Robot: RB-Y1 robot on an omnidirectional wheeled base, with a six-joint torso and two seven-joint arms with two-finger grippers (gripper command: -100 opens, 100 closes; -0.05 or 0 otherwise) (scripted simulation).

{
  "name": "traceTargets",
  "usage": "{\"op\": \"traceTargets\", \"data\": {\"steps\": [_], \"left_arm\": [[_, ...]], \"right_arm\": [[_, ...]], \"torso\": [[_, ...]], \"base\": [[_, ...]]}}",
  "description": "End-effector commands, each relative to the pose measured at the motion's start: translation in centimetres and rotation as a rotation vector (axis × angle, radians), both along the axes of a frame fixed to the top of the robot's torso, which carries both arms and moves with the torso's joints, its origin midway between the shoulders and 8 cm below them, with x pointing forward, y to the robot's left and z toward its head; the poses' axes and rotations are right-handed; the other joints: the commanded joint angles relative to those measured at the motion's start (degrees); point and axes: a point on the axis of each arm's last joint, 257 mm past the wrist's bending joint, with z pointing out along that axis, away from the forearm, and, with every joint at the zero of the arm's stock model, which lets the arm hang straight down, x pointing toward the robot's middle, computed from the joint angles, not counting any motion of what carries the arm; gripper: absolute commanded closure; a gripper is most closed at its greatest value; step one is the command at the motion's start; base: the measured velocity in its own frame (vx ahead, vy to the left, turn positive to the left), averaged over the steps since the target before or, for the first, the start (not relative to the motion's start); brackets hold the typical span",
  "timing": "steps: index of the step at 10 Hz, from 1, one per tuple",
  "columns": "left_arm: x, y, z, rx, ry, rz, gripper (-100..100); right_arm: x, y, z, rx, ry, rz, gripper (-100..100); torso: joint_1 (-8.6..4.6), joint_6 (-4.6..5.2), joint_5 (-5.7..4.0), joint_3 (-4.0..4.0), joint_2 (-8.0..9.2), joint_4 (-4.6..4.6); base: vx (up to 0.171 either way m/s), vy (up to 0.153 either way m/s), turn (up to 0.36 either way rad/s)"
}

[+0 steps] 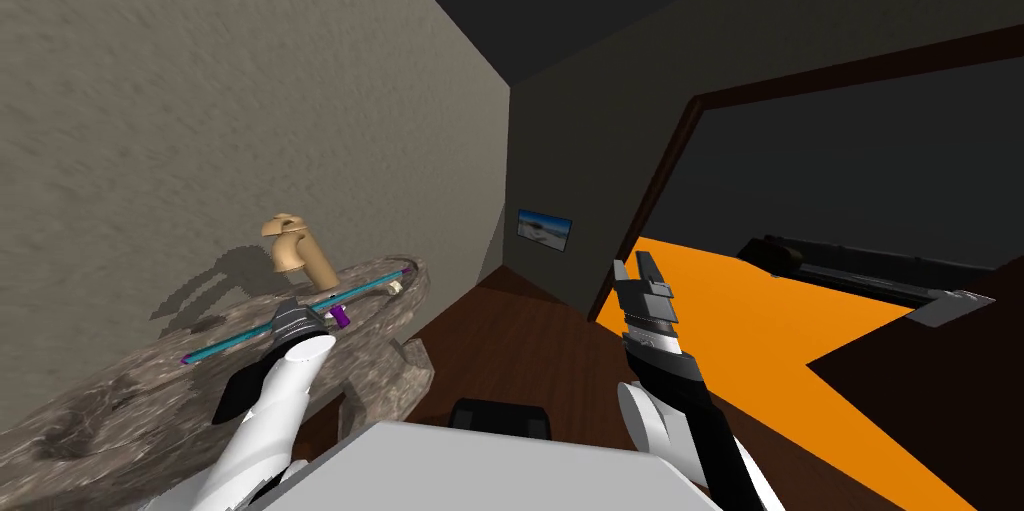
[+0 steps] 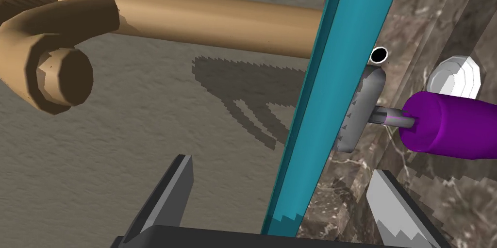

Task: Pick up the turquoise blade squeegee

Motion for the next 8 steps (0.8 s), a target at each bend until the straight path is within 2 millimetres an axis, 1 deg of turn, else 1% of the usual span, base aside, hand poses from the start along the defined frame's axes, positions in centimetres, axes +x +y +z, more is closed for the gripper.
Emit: {"op": "traceTargets", "data": {"steps": [1,4,5,6,7,8], "left_arm": [[0.8,0.0,-0.2,-0.008,0.003,-0.020,-100],[0.9,0.0,-0.1,-0.015,-0.022,-0.024,-100],[3.8,0.0,1.7,0.030,-0.017,-0.061,-100],[4.3,0.0,1.0,0.030,0.008,-0.080,-100],[4.2,-0.1,0.2,0.019,0.019,-0.083,-100],[4.3,-0.2,0.3,0.026,0.022,-0.088,-100]], "right_arm": [[0.0,0.0,0.0,0.000,0.000,0.000,0],[0.0,0.0,0.0,0.000,0.000,0.000,0],[0.0,0.0,0.0,0.000,0.000,0.000,0],[0.0,0.0,0.0,0.000,0.000,0.000,0],[0.0,0.0,0.0,0.000,0.000,0.000,0],[0.0,0.0,0.0,0.000,0.000,0.000,0]], "torso": [[0.00,0.00,0.00,0.00,0.00,0.00],[0.23,0.01,0.05,0.19,0.34,0.07],[0.26,0.01,0.05,0.21,0.37,0.08],[0.17,-0.04,0.03,0.13,0.21,0.05],[0.03,-0.01,0.01,0.06,0.10,0.02],[0.05,0.03,0.01,0.06,0.11,0.02]], "base": [[0.044,-0.045,0.033],[-0.006,-0.001,-0.012],[0.041,-0.027,0.323],[0.072,-0.066,0.280],[0.055,-0.053,0.076],[0.025,-0.025,-0.011]]}}
